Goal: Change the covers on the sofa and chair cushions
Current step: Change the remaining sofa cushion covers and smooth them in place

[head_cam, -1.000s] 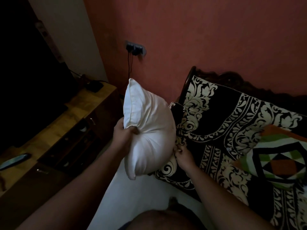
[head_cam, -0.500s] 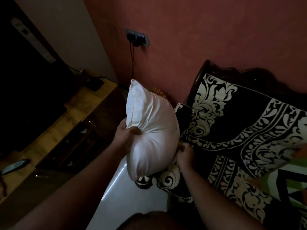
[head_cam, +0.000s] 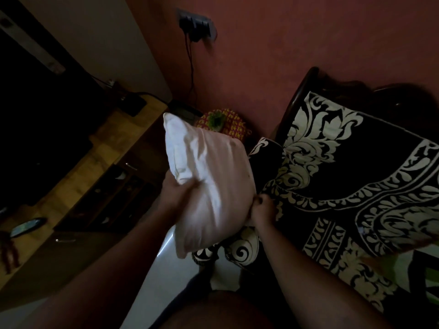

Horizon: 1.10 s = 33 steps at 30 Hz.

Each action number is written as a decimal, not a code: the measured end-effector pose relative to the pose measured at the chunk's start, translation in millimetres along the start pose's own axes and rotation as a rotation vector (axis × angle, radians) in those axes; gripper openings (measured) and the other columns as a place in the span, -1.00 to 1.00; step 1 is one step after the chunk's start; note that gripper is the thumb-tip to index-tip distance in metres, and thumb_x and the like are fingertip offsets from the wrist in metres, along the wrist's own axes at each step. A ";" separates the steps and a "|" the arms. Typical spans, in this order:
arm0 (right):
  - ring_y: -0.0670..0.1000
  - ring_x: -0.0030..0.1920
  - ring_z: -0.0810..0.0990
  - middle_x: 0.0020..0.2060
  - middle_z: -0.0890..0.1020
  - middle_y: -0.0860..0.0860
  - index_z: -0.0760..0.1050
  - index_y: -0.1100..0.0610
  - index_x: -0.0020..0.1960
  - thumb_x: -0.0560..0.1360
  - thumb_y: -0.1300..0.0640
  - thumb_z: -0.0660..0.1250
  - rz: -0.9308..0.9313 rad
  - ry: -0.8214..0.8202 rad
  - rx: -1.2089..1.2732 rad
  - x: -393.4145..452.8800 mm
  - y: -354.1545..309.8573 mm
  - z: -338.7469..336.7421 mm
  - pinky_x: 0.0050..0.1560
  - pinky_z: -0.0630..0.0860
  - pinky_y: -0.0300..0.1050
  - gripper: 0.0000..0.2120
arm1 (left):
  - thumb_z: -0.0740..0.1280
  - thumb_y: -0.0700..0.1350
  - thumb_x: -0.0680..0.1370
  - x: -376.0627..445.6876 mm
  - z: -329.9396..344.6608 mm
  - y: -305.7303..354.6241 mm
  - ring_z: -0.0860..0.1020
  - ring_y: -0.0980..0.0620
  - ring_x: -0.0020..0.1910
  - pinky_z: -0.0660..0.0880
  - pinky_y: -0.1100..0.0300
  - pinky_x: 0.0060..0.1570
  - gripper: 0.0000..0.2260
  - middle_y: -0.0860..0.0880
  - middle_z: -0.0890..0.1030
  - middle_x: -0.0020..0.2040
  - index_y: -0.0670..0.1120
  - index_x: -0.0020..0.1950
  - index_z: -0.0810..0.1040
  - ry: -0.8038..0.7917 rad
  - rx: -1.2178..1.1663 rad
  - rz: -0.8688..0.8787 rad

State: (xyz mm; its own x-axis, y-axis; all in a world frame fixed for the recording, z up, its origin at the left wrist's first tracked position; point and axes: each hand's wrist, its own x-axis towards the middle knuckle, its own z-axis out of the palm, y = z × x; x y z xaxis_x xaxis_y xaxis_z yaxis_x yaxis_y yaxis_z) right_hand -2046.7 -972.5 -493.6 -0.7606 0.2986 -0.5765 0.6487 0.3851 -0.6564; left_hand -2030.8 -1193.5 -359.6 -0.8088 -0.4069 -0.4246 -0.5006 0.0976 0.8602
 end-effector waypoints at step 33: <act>0.11 -0.14 0.57 -0.17 0.57 -0.02 0.47 0.09 0.02 0.66 -0.08 0.18 -0.321 0.216 -0.012 -57.4 -48.1 12.5 -0.20 0.35 -0.08 -0.75 | 0.56 -0.22 0.35 17.6 -26.2 25.7 0.64 -0.03 0.17 0.60 -0.12 0.13 -0.38 0.04 0.64 0.21 0.12 0.33 0.47 -0.078 -0.296 0.075</act>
State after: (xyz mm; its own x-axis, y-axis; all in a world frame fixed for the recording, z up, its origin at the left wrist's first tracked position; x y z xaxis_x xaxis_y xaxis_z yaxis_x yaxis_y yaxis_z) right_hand -2033.9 -1019.1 -435.0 -0.9139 0.3377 -0.2254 0.3769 0.4992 -0.7802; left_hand -2049.8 -1221.9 -337.5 -0.8670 -0.3366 -0.3675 -0.3364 -0.1489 0.9299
